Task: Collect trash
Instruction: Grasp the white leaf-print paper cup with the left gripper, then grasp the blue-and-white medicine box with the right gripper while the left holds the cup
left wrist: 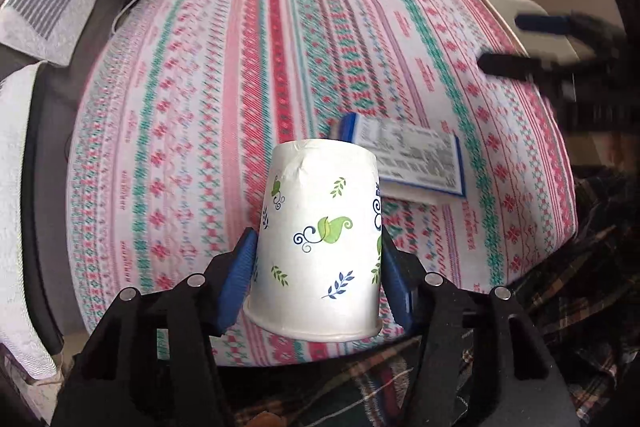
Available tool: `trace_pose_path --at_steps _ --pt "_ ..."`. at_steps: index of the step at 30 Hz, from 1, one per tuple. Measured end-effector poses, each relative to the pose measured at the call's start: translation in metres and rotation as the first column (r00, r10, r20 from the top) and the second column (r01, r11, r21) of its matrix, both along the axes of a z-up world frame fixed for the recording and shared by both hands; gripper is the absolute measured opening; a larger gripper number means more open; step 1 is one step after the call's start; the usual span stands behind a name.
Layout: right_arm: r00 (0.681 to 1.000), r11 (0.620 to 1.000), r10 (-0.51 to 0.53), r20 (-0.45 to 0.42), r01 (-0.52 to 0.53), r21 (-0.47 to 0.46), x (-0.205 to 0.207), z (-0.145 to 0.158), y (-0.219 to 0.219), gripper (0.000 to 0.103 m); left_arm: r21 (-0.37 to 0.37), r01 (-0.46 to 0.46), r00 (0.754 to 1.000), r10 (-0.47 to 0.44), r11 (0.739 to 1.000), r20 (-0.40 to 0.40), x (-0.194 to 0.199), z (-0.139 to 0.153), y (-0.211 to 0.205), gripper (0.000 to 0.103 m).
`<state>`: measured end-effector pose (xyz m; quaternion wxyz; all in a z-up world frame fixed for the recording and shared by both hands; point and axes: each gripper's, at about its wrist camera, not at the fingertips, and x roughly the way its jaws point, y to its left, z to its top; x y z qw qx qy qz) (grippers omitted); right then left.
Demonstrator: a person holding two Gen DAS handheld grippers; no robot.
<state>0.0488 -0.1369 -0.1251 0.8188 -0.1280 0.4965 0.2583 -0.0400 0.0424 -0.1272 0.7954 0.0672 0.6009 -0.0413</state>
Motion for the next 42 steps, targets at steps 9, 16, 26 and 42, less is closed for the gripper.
trace_pose_path --at_steps 9,16,26,42 --pt "0.950 0.943 0.304 -0.068 -0.310 -0.120 -0.038 -0.042 0.086 0.096 -0.066 -0.125 0.987 0.131 0.990 0.097 0.039 0.028 0.046 0.057" --pt "0.932 0.928 0.341 -0.124 -0.355 -0.113 -0.034 -0.053 0.114 0.054 -0.139 -0.177 0.972 0.195 0.974 0.128 0.062 0.022 0.071 0.057" --pt "1.000 0.996 0.009 0.029 -0.011 0.086 0.045 0.014 0.072 0.054 -0.191 -0.226 0.925 0.272 0.955 0.266 0.104 0.046 0.072 0.057" --pt "0.887 0.909 -0.395 0.240 0.341 0.238 0.094 0.076 -0.029 0.054 -0.189 -0.213 0.841 0.279 0.958 0.463 0.133 0.077 0.001 0.058"
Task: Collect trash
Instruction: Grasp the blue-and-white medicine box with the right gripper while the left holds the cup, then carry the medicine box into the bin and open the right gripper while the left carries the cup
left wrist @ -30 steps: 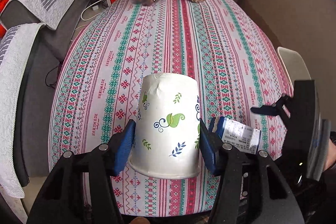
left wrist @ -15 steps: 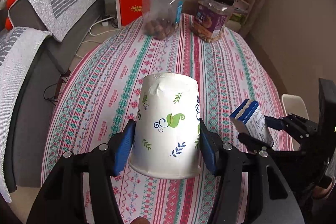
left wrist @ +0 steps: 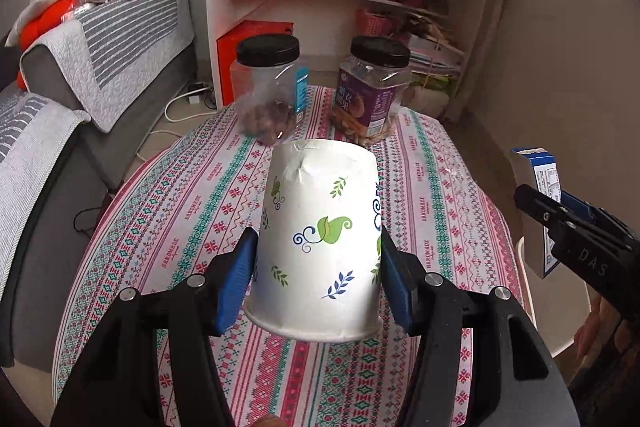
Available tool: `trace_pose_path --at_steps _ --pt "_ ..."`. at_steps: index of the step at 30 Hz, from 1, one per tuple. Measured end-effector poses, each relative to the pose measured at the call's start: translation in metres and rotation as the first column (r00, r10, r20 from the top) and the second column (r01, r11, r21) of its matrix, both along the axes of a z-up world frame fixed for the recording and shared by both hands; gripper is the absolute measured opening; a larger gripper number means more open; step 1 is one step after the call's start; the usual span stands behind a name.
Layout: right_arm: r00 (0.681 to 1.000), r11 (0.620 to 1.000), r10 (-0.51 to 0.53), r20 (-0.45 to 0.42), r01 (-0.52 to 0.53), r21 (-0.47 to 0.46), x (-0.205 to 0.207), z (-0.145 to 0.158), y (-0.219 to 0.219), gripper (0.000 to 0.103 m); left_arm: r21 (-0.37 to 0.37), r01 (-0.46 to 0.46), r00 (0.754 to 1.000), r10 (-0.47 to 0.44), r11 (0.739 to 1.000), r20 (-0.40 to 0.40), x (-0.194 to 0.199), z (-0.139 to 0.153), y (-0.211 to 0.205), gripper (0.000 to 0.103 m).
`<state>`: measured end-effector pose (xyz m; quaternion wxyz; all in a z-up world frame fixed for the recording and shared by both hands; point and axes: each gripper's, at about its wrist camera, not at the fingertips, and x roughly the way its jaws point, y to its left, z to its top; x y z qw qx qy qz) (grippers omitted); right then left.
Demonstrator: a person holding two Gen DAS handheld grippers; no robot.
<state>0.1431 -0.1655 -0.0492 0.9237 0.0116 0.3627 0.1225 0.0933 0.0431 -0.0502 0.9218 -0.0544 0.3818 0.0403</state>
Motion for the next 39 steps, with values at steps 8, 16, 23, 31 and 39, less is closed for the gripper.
trace_pose_path --at_steps 8,16,23,31,39 --pt "0.988 0.988 -0.151 0.013 0.151 0.018 -0.002 0.008 -0.053 0.054 0.017 0.051 0.998 -0.052 0.999 0.033 0.001 0.008 -0.042 0.058" --pt "0.952 0.952 -0.307 0.000 0.307 -0.001 -0.005 0.008 -0.112 0.054 0.009 0.114 0.993 -0.114 0.993 0.027 0.006 0.007 -0.083 0.058" --pt "0.902 0.902 -0.431 -0.033 0.431 0.015 -0.011 0.009 -0.172 0.054 0.014 0.183 0.983 -0.183 0.983 0.032 0.010 0.010 -0.124 0.058" --pt "0.852 0.853 -0.520 -0.056 0.521 0.012 -0.022 0.008 -0.224 0.055 0.027 0.265 0.964 -0.266 0.964 0.034 0.011 0.014 -0.175 0.058" --pt "0.786 0.788 -0.616 -0.056 0.616 -0.020 -0.043 0.008 -0.271 0.079 0.039 0.348 0.937 -0.349 0.937 0.024 0.013 0.016 -0.230 0.058"
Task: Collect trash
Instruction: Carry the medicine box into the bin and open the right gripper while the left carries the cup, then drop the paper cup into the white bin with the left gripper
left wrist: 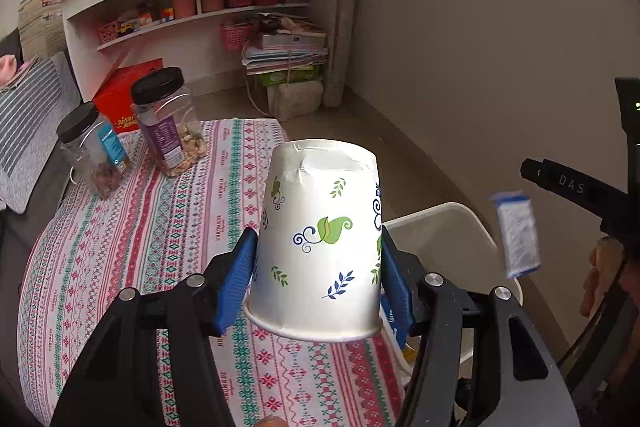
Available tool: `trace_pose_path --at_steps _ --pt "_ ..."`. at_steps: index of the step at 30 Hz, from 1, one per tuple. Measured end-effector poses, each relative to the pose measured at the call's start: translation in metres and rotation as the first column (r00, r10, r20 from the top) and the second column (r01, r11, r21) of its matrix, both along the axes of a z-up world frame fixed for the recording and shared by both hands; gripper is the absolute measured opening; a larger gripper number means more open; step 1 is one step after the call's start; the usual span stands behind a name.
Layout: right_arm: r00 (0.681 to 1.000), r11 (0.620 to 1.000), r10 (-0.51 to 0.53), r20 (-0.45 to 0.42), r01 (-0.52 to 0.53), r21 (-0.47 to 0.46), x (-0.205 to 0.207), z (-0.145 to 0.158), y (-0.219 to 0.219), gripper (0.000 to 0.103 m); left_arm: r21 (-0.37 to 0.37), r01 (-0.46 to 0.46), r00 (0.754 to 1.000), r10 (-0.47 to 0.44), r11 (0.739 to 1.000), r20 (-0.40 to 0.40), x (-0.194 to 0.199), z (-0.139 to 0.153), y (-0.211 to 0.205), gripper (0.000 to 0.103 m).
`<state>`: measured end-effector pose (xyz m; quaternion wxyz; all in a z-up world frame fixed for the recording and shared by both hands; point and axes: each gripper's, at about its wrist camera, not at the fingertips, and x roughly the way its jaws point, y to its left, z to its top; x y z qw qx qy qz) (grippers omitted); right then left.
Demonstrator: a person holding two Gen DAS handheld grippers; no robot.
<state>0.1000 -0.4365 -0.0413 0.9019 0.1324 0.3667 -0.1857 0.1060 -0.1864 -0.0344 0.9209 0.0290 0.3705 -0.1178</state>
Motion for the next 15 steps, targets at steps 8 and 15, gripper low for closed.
trace_pose_path --at_steps 8,15 --pt "0.997 0.997 -0.076 0.025 0.076 -0.005 -0.026 0.005 -0.041 0.087 0.016 0.086 0.996 -0.085 0.996 -0.017 0.002 -0.003 -0.061 0.059" --pt "0.992 0.992 -0.126 0.031 0.126 -0.012 -0.045 0.003 -0.067 0.090 0.046 0.151 0.988 -0.150 0.987 -0.023 0.003 -0.005 -0.109 0.059"
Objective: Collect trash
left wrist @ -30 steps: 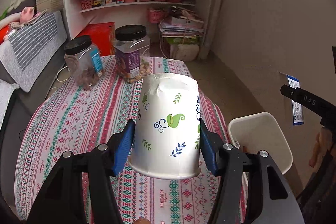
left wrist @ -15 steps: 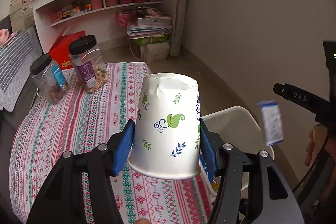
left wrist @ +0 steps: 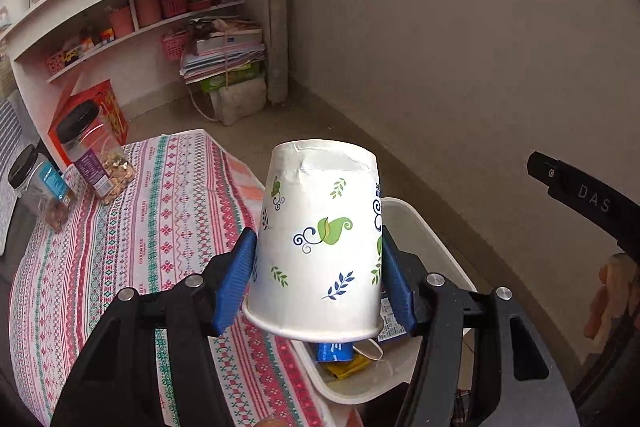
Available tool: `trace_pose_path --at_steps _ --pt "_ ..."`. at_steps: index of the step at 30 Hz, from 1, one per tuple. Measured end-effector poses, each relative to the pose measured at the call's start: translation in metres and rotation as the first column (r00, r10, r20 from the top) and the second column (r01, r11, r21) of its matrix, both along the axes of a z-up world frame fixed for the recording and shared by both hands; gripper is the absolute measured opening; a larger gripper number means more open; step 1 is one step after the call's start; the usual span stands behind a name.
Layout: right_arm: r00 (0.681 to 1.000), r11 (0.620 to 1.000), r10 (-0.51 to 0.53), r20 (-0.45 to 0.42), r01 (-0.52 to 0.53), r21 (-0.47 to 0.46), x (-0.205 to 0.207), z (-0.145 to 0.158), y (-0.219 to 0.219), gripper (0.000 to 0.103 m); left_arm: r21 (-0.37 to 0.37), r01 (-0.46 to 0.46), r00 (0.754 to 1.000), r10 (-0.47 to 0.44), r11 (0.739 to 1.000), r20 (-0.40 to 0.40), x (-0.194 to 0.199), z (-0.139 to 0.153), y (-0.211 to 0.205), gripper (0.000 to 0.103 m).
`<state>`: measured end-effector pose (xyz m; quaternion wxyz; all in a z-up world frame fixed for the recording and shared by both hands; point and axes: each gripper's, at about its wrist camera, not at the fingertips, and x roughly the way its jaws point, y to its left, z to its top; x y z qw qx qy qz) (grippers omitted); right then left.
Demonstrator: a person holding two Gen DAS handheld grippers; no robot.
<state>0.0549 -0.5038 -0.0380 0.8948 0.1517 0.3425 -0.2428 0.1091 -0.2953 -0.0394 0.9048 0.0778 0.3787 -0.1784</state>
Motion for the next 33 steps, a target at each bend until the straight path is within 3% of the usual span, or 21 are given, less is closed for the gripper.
trace_pose_path --at_steps 6,16,22,27,33 --pt "0.999 0.999 -0.035 -0.007 0.035 0.008 -0.014 -0.006 -0.020 0.090 0.027 0.042 0.999 -0.042 0.999 -0.003 0.004 -0.003 -0.036 0.062" --pt "0.997 0.997 -0.073 0.008 0.073 0.012 -0.026 -0.008 -0.035 0.094 0.063 0.075 0.997 -0.074 0.995 -0.014 0.012 -0.004 -0.069 0.077" --pt "0.996 0.997 -0.070 0.052 0.068 0.043 -0.033 -0.006 -0.033 0.096 0.086 0.029 0.999 -0.030 0.996 0.012 0.009 -0.004 -0.059 0.079" --pt "0.998 0.997 -0.035 0.057 0.031 0.070 -0.025 -0.004 -0.018 0.096 0.073 -0.044 0.998 0.040 0.996 0.055 0.005 0.006 -0.036 0.087" --pt "0.996 0.999 0.037 0.080 -0.040 0.029 -0.012 0.004 0.024 0.096 0.075 -0.119 0.989 0.112 0.990 0.098 0.003 0.021 0.002 0.093"
